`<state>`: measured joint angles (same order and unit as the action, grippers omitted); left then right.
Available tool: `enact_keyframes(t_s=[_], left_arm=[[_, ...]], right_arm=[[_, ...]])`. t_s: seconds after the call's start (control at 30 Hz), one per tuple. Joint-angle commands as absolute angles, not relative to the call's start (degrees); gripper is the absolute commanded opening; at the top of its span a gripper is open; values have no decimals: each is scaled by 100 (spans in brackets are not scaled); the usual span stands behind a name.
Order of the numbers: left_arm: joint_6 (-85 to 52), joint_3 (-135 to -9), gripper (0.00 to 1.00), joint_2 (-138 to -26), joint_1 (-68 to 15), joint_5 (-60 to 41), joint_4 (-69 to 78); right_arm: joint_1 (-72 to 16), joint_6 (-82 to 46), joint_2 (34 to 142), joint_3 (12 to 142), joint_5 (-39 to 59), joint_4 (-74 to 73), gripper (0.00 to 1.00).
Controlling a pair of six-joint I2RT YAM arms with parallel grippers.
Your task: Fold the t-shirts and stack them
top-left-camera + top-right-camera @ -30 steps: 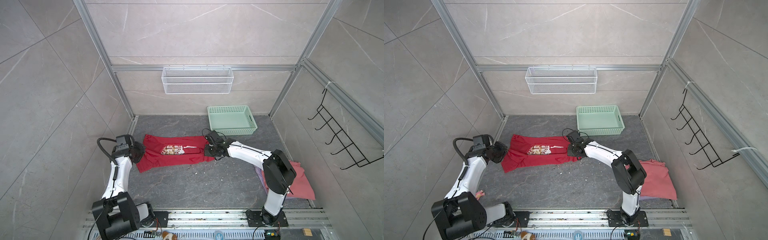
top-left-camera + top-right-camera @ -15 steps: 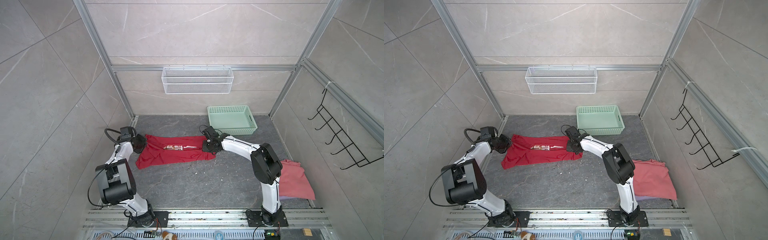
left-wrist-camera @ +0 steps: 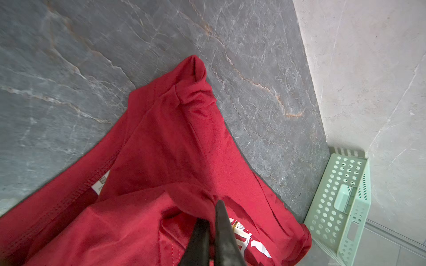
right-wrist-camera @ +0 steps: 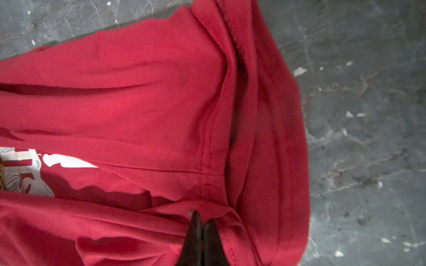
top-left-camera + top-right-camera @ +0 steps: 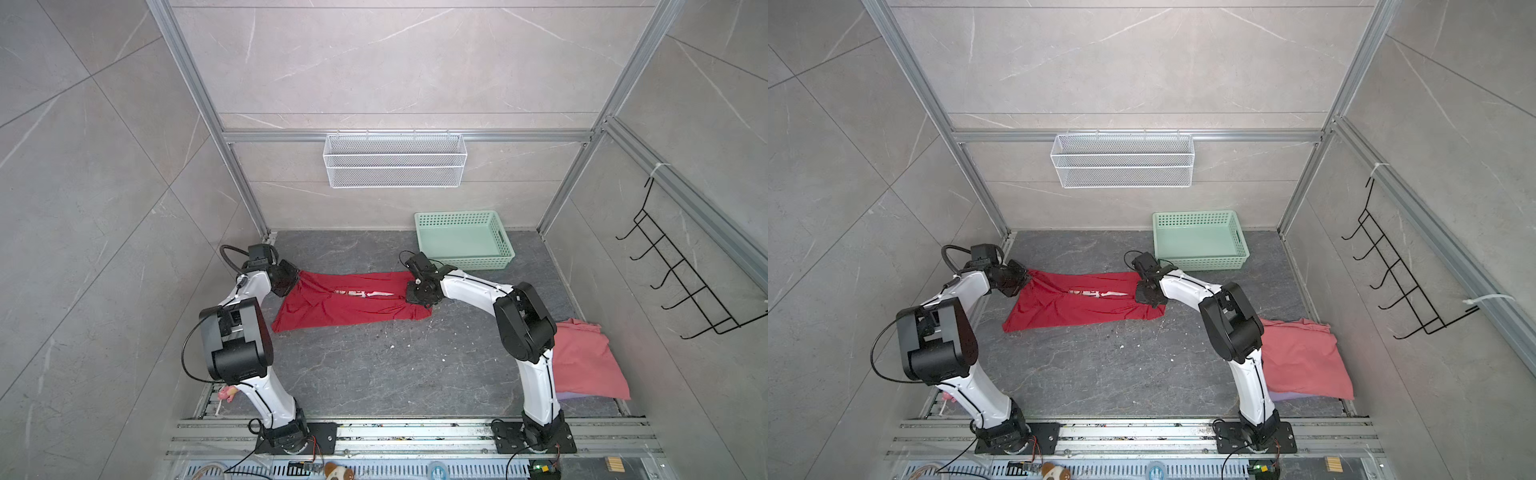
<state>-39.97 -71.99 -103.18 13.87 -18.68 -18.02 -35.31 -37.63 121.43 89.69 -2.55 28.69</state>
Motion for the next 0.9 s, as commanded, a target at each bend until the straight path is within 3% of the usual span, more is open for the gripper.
enact_keyframes(t_s=[0.0, 0.1, 0.2, 0.53, 0.7, 0.87], left_arm=[[-3641, -7578, 32, -10350, 1397, -2012, -1817], [-3107, -7682, 57, -10116, 1398, -1898, -1940], [-2833, -7560, 69, -9646, 1415, -1327, -2147], [-3476, -5687, 71, -8195, 1491, -88, -2876], [-3810, -4747, 73, -7664, 1737, -559, -2402], [-4228, -4194, 74, -7760, 2161, -1247, -1810]], right_arm=[[-3487, -3665, 12137, 9087, -281, 2848, 14], [-3489, -3565, 11874, 8912, -390, 2721, 36], [-3485, -3516, 11599, 8689, -467, 2660, 45], [-3488, -3773, 10162, 6990, -9, 1926, 57], [-3489, -4026, 9701, 6006, 366, 1134, 69], [-3489, -4208, 9820, 5600, 869, 496, 71]])
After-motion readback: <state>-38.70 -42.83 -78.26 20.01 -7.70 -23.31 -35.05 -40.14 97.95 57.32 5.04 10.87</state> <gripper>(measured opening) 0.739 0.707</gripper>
